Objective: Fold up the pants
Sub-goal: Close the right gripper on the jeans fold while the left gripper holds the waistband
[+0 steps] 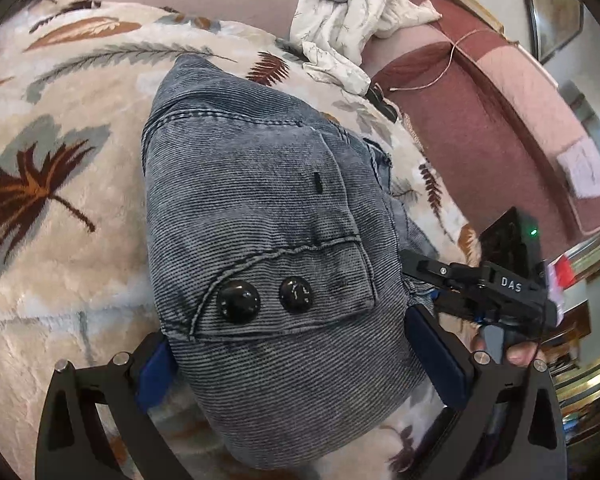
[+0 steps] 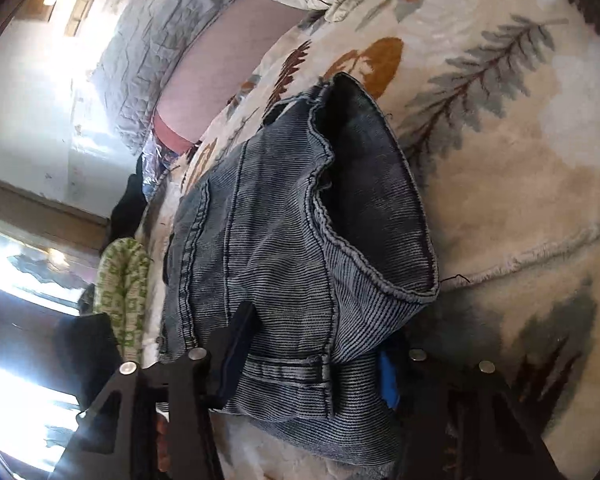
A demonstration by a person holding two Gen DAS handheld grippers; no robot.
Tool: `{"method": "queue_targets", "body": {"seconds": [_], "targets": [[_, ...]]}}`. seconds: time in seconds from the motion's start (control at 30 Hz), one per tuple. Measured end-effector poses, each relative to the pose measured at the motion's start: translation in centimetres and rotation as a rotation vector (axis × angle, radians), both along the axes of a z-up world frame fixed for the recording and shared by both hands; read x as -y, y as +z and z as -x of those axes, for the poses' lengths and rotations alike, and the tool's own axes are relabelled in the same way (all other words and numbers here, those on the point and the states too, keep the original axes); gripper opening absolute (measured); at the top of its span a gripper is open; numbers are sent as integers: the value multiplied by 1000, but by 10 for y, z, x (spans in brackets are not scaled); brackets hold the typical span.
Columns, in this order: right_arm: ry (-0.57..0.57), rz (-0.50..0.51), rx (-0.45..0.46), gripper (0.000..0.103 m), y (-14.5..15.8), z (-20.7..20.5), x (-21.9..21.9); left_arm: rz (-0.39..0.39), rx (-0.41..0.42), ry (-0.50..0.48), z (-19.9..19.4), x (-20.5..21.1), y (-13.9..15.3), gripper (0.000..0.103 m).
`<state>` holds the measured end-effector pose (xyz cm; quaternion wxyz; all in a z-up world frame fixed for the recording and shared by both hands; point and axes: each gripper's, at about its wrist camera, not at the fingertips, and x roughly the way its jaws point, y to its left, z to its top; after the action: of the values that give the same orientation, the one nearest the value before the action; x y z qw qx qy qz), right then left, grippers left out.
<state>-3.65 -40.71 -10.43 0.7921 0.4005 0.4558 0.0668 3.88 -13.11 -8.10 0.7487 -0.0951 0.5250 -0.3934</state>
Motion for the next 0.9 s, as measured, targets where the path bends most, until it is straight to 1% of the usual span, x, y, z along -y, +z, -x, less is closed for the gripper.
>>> {"method": "queue_targets", "body": {"seconds": [0.07,0.13,0.23,0.3,0.37,0.4,0.5,0.53,0.6,0.67,0.7,0.83,0.9], "targets": [[0,34,-4,55,2,-2,-5,-14,19,-3,1,2,0,102],[2,42,-13,55,0,-5,-6,-25,28,-8,2,2,0,102],[7,26,-12,58,-3,-7,-5,-32,31,0,2,2,-1,102],[9,0,-6,61,-6,-8,-3,-46,49,0,5,3,-1,102],[12,-31,7,69,-7,-7,-1,-63,70,-2,7,5,1,102],[13,-36,12,69,-7,-7,-1,-66,75,-1,8,5,1,102],[20,14,24,68,-2,-6,-6,-76,78,7,7,4,1,98],[19,33,29,66,-1,-6,-9,-75,79,10,7,3,1,97],[24,84,42,57,4,-5,-14,-84,98,15,9,3,4,94],[24,115,62,44,10,-5,-18,-96,122,15,12,4,6,90],[25,140,67,41,13,-6,-21,-100,137,16,13,3,8,87],[29,252,81,38,24,-8,-35,-129,183,16,16,2,14,80],[34,328,86,38,30,-9,-44,-145,202,12,19,3,15,75]]}}
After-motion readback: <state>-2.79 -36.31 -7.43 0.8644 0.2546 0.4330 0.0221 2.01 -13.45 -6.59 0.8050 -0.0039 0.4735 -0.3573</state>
